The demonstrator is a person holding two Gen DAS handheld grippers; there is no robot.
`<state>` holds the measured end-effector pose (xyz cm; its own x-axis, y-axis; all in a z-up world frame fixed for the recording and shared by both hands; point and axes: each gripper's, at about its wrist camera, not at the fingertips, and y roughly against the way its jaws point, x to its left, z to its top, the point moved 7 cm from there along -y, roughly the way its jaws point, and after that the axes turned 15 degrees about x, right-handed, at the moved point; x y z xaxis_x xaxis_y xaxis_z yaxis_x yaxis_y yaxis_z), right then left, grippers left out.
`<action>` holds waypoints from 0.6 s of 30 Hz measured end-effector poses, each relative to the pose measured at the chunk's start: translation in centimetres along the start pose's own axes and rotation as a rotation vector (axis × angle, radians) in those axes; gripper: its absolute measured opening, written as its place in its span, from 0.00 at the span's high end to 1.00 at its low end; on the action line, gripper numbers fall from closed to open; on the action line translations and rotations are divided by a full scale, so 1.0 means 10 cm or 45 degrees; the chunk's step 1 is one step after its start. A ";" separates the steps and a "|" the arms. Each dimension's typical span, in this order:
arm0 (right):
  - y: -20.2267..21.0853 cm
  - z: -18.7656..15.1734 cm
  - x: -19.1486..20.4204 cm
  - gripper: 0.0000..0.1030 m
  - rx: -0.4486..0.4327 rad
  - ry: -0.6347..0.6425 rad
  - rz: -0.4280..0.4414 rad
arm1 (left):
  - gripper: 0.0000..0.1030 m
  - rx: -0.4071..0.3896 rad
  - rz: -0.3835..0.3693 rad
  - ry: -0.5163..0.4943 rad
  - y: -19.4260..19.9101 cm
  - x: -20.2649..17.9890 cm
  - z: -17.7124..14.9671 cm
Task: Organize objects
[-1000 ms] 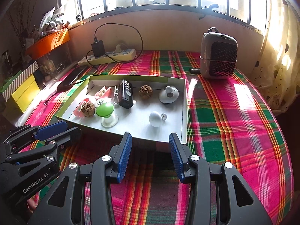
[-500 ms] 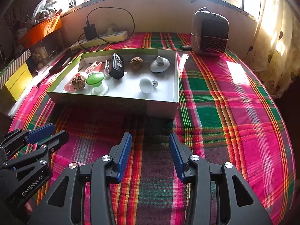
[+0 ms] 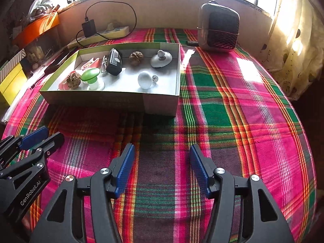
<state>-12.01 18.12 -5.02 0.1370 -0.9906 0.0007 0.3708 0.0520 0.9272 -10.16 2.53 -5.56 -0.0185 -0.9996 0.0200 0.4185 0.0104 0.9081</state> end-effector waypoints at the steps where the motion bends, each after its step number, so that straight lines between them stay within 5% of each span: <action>1: 0.00 0.00 0.00 0.44 -0.003 0.000 0.003 | 0.68 0.000 -0.003 0.001 0.00 0.00 0.00; 18: 0.00 -0.02 0.01 0.43 -0.020 0.001 -0.008 | 0.68 -0.001 -0.002 0.001 0.00 0.01 0.00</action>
<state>-11.79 18.01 -5.05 0.1354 -0.9908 -0.0050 0.3862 0.0481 0.9212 -10.15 2.45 -5.54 -0.0187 -0.9997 0.0182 0.4189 0.0087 0.9080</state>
